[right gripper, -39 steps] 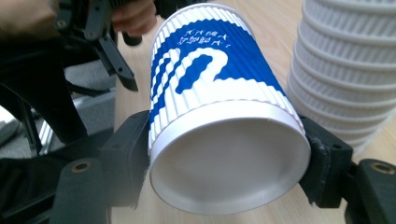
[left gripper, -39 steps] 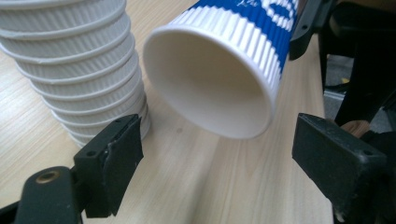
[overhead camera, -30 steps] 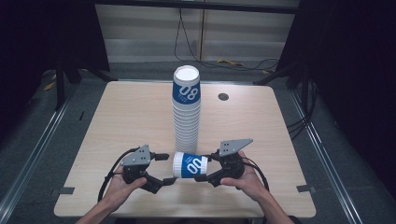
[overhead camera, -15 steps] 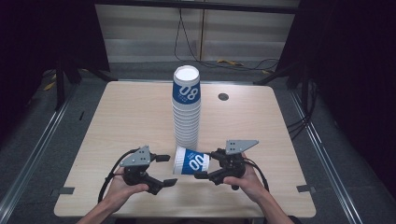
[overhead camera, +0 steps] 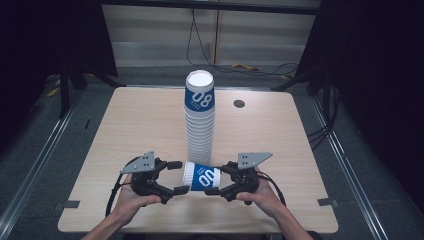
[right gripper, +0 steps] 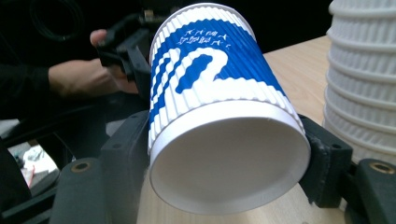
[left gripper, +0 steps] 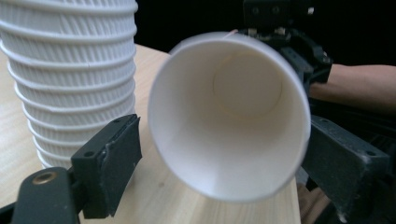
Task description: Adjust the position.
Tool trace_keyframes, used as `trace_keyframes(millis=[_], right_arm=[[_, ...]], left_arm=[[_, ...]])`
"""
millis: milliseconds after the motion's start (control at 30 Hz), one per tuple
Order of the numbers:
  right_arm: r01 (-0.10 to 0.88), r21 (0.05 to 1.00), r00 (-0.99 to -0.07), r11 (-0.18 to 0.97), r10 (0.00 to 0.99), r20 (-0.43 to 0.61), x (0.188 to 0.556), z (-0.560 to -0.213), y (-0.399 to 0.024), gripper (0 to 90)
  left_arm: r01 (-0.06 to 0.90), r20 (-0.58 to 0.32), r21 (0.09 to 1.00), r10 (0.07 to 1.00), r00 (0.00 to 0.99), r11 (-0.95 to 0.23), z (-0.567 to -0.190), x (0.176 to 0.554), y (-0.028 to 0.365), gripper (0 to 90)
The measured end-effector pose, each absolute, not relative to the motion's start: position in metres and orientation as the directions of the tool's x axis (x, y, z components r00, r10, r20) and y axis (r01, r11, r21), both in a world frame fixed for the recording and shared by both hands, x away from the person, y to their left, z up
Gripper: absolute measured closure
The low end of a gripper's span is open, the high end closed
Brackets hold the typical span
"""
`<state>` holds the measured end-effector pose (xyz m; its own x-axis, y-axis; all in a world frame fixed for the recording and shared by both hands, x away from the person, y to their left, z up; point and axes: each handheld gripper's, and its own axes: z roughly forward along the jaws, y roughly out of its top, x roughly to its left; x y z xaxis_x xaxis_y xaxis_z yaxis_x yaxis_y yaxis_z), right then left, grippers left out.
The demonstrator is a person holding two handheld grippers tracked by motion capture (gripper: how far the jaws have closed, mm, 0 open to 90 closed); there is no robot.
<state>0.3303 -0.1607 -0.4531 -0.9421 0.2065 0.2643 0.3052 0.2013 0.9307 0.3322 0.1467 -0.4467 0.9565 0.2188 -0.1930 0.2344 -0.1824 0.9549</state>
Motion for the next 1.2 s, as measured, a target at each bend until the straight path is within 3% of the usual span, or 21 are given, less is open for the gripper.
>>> trace_keyframes(millis=[233,567,700,867,1200], right_arm=[[0.302,0.928,-0.946,0.220,0.188,0.263,0.328,-0.454,-0.155,28.6],[0.305,0.923,-0.947,0.236,0.176,0.268,0.328,-0.456,-0.153,28.6],[0.320,0.917,-0.944,0.237,0.167,0.286,0.327,-0.457,-0.152,28.5],[0.321,0.917,-0.944,0.239,0.163,0.288,0.328,-0.457,-0.151,28.6],[0.377,0.882,-0.924,0.283,0.182,0.337,0.330,-0.458,-0.148,25.8]], left_arm=[[0.236,-0.194,0.953,0.214,0.957,-0.192,-0.452,0.330,0.139,10.2],[0.257,-0.221,0.949,0.199,0.955,-0.180,-0.455,0.329,0.133,12.1],[0.262,-0.225,0.949,0.208,0.952,-0.175,-0.455,0.329,0.132,7.2],[0.272,-0.242,0.949,0.184,0.953,-0.160,-0.455,0.329,0.132,12.9],[0.281,-0.254,0.944,0.165,0.953,-0.174,-0.455,0.332,0.135,16.0]])
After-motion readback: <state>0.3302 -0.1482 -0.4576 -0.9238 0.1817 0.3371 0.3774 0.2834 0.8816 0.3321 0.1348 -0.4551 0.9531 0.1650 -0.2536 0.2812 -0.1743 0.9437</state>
